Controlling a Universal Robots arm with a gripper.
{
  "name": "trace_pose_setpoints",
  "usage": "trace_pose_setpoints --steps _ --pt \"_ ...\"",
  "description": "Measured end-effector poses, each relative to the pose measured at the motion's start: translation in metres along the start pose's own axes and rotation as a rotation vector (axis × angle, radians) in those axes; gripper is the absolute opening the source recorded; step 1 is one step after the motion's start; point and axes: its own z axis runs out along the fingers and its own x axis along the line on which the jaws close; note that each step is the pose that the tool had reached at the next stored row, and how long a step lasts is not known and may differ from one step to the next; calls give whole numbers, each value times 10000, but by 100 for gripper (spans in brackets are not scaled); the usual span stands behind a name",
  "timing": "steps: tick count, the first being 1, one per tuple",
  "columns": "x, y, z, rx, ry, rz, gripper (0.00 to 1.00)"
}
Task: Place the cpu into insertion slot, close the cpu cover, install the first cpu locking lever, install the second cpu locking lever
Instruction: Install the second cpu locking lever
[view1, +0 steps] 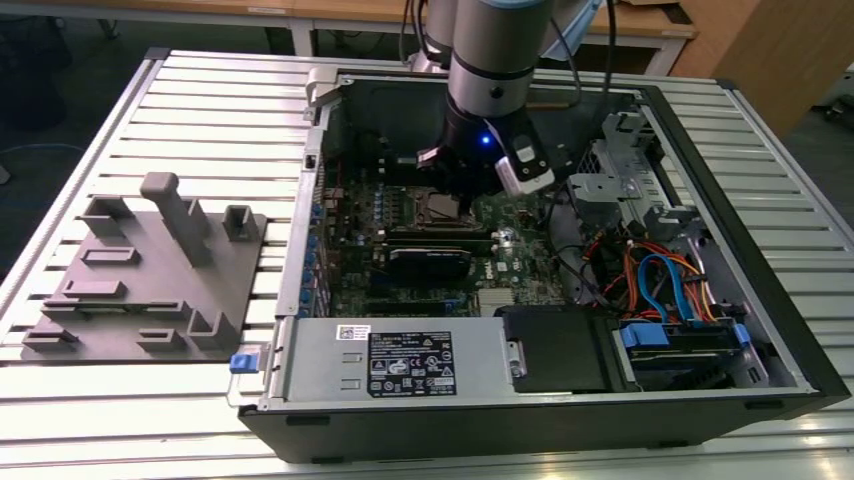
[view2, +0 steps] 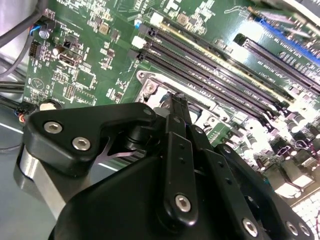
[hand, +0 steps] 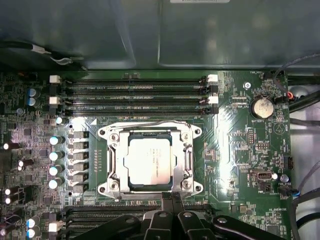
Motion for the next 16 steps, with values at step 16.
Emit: trace_pose_setpoints --steps 16 --pt "-2 -21 -1 3 112 6 10"
